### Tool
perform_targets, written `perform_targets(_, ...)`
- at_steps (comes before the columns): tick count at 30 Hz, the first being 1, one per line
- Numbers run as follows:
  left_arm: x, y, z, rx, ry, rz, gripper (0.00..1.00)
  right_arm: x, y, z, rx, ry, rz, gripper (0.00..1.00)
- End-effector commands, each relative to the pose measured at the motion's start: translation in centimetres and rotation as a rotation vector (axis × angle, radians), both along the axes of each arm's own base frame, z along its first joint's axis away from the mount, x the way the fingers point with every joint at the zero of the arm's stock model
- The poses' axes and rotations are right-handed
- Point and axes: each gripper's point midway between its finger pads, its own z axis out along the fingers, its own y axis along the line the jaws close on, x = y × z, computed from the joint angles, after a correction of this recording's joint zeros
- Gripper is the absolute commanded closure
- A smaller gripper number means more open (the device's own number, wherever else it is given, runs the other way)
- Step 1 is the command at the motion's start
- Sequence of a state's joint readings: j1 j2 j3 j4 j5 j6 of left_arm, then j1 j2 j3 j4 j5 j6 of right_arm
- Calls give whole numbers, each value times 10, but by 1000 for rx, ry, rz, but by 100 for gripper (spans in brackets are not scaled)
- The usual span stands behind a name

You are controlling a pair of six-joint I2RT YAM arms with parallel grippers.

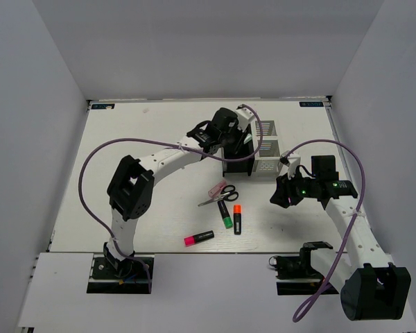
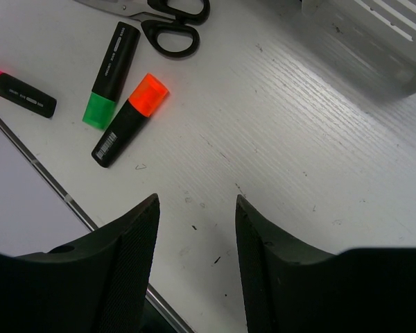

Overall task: Sort the stationery into containers
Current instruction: Place the pen in the storage box, then move the pen to the center of the board.

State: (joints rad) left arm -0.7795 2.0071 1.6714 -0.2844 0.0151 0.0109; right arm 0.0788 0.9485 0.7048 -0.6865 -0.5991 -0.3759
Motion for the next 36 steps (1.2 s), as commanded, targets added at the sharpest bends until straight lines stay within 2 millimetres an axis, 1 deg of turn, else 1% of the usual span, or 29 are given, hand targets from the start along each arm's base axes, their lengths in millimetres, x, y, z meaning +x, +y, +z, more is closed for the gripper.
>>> perform_targets(1,6,1,31,-48,-52,17,53,3,3,14,17,-47,21,49)
perform_targets(2,4,1,37,-53,-58,14,53,2,3,13,16,-41,23,49)
perform_targets(4,2,2,38,-53,-56,13,53,2,3,13,16,-41,24,49)
perform_targets(7,-3,6,48,-66,-69,11,53,3,3,13,16,-42,22,49)
perform_targets(8,-4,9,46,-61,-67,14,61,2,3,14,16,-44,24,49)
perform_targets(9,-10,10,49,-66,-67,6,75,3,3,13,16,-44,24,49)
perform_targets(10,-19,12,52,-68,-67,-3,94,3,3,13,16,-42,22,47)
perform_targets(11,-24,14,52,-65,-68,-6,100,2,3,13,15,-43,25,47)
perform_targets(12,-43,25,50,-62,-79,-2,100,3,2,14,13,-44,20,47)
perform_targets(13,-48,31,50,-62,-93,7,100,3,2,14,14,-44,17,47)
perform_targets(14,-50,37,52,-89,-98,52,100,2,2,13,11,-44,20,47)
perform_targets(15,-53,53,66,-102,-133,106,94,3,2,14,10,-48,18,47)
perform_targets(16,-67,74,44,-99,-66,182,78,3,2,14,11,-50,17,47)
perform_targets(17,-69,90,34,-64,-51,248,61,3,2,15,9,-55,18,47)
perform_targets(18,-78,104,27,-52,-41,284,48,3,2,14,8,-53,21,47)
perform_targets(19,-84,111,23,-47,-28,295,43,4,2,14,9,-52,18,47)
perform_targets(20,-98,111,9,-47,19,264,42,3,3,14,9,-50,23,47)
perform_targets(21,-105,115,-8,-17,43,254,40,3,3,14,11,-46,23,47)
perform_targets(22,-108,113,-12,-25,47,239,39,3,3,14,13,-44,23,47)
perform_targets(23,-119,111,-30,-12,81,187,39,3,3,13,12,-42,24,47)
perform_targets(25,-121,108,-36,-17,80,158,39,2,3,13,12,-40,23,47)
perform_targets(26,-124,107,-49,4,83,132,39,3,2,14,13,-44,20,47)
perform_targets(27,-124,103,-50,-5,84,119,39,3,1,13,7,-42,16,47)
perform_targets(32,-125,96,-72,17,102,86,38,3,1,12,7,-39,16,47)
perform_targets(36,-123,94,-81,28,107,83,38,2,2,10,6,-35,23,47)
